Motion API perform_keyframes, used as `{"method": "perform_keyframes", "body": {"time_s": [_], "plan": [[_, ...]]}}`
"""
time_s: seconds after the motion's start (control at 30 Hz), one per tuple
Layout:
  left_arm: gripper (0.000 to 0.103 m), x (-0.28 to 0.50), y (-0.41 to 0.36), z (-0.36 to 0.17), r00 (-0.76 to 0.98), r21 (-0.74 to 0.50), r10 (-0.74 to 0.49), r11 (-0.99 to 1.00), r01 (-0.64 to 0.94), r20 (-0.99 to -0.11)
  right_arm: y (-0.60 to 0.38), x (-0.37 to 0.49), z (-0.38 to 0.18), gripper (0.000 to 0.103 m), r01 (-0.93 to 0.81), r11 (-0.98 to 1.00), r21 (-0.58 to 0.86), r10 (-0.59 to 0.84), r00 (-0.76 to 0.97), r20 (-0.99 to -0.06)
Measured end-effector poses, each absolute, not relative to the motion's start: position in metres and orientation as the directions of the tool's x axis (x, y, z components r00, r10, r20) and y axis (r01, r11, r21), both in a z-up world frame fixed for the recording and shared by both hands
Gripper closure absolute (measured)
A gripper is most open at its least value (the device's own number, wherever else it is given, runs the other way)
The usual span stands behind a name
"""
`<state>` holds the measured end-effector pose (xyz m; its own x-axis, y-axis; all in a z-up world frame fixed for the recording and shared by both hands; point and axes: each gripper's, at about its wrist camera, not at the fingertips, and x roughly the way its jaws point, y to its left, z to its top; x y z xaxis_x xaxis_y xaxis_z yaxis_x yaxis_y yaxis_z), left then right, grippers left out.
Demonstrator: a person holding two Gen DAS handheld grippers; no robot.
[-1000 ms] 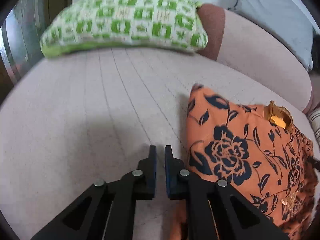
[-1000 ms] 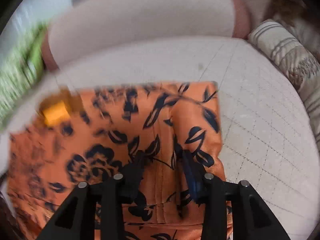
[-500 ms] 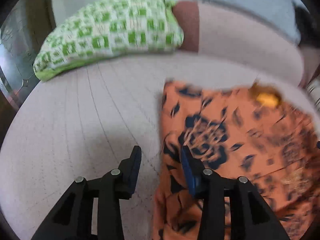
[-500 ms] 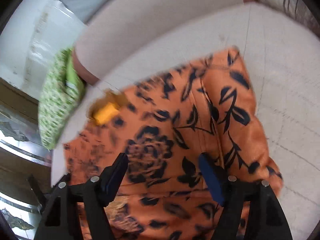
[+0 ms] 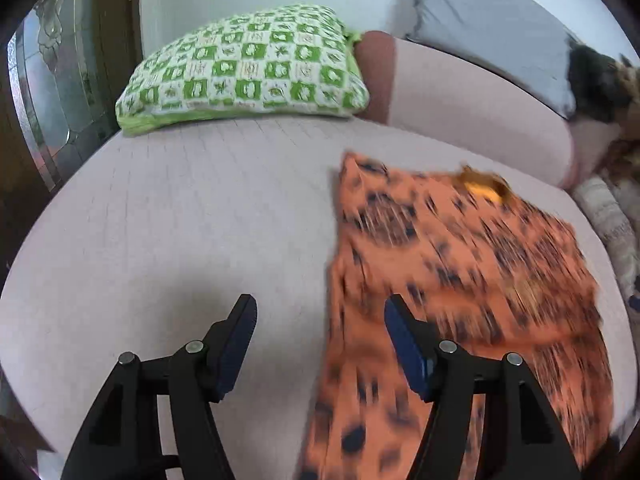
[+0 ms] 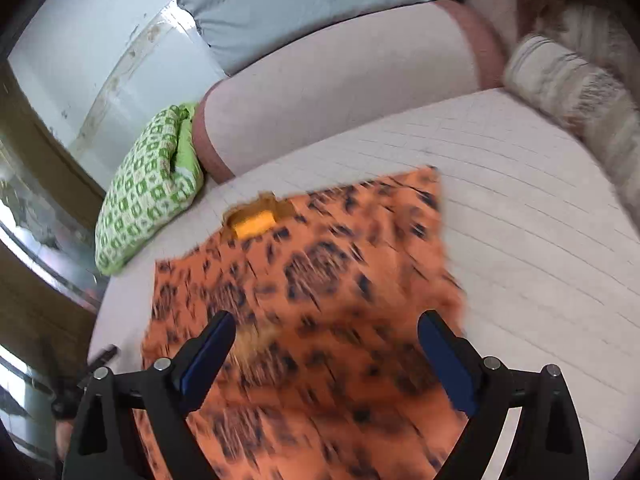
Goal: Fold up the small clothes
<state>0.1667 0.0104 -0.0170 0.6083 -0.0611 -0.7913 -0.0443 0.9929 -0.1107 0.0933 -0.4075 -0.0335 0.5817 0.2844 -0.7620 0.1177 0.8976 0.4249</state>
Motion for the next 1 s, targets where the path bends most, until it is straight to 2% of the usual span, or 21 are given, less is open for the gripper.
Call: {"method": "perform_keyframes", "body": {"time_s": [0.17, 0.37, 0.43, 0.5, 0.53, 0.57, 0.6, 0.63, 0.67, 0.7, 0.77, 0.8, 0.83, 0.87, 0.9, 0.97, 1.0], "plan": [[0.036, 0.094, 0.013, -0.042, 0.52, -0.131, -0.095, 0.991, -0.034, -0.849, -0.439, 0.01, -0.075, 0.009, 0.212, 0.918, 0.336, 0.215, 0.445, -0.869], [0.036, 0.046, 0.002, -0.066, 0.449, -0.165, -0.145, 0.986, -0.005, -0.881, -0.46, -0.052, -0.103, 0.009, 0.241, 0.887, 0.395, 0.282, 0.394, -0.875], [0.036, 0.042, -0.002, -0.075, 0.449, -0.131, -0.119, 0.991, 0.005, -0.886, -0.452, -0.058, -0.114, 0.009, 0.219, 0.874, 0.434, 0.335, 0.378, -0.863], [0.036, 0.041, -0.006, -0.075, 0.456, -0.1, -0.099, 0.995, 0.02, -0.884, -0.444, -0.067, -0.122, 0.009, 0.206, 0.889, 0.41, 0.319, 0.364, -0.875], [0.047, 0.038, -0.006, -0.074, 0.456, -0.102, -0.096, 0.995, 0.01, -0.885, -0.44, -0.069, -0.122, 0.01, 0.199, 0.896, 0.397, 0.306, 0.371, -0.877], [0.068, 0.036, -0.004, -0.074, 0.458, -0.103, -0.09, 0.995, -0.002, -0.884, -0.437, -0.071, -0.122, 0.019, 0.191, 0.903, 0.384, 0.296, 0.369, -0.881], [0.078, 0.036, -0.003, -0.073, 0.456, -0.108, -0.098, 0.994, 0.003, -0.885, -0.433, -0.071, -0.121, 0.034, 0.183, 0.91, 0.372, 0.289, 0.361, -0.887], [0.092, 0.036, -0.001, -0.072, 0.449, -0.131, -0.119, 0.991, 0.005, -0.886, -0.433, -0.073, -0.121, 0.039, 0.189, 0.912, 0.364, 0.282, 0.355, -0.891], [0.094, 0.036, 0.002, -0.071, 0.44, -0.159, -0.141, 0.987, -0.004, -0.887, -0.436, -0.074, -0.122, 0.05, 0.202, 0.909, 0.366, 0.281, 0.352, -0.893], [0.094, 0.034, 0.004, -0.069, 0.439, -0.167, -0.142, 0.986, -0.018, -0.887, -0.442, -0.076, -0.121, 0.06, 0.23, 0.901, 0.367, 0.275, 0.353, -0.894], [0.094, 0.031, 0.003, -0.067, 0.462, -0.171, -0.143, 0.985, -0.019, -0.875, -0.446, -0.085, -0.118, 0.062, 0.232, 0.878, 0.419, 0.314, 0.381, -0.87], [0.091, 0.029, 0.002, -0.067, 0.467, -0.178, -0.149, 0.984, -0.019, -0.872, -0.447, -0.092, -0.115, 0.059, 0.216, 0.87, 0.442, 0.335, 0.399, -0.854], [0.074, 0.028, 0.002, -0.069, 0.464, -0.176, -0.146, 0.984, -0.022, -0.874, -0.446, -0.093, -0.115, 0.052, 0.212, 0.87, 0.445, 0.338, 0.401, -0.851], [0.05, 0.027, 0.001, -0.071, 0.458, -0.173, -0.144, 0.985, -0.023, -0.877, -0.446, -0.094, -0.119, 0.033, 0.222, 0.873, 0.434, 0.328, 0.393, -0.859], [0.042, 0.025, 0.001, -0.075, 0.453, -0.176, -0.143, 0.984, -0.032, -0.88, -0.447, -0.093, -0.122, 0.03, 0.234, 0.875, 0.424, 0.316, 0.388, -0.866], [0.041, 0.024, 0.0, -0.08, 0.443, -0.164, -0.13, 0.986, -0.038, -0.887, -0.445, -0.091, -0.13, 0.03, 0.25, 0.869, 0.427, 0.317, 0.383, -0.868], [0.045, 0.022, -0.002, -0.08, 0.444, -0.145, -0.116, 0.989, -0.03, -0.888, -0.441, -0.091, -0.127, 0.035, 0.241, 0.876, 0.418, 0.308, 0.387, -0.869]]}}
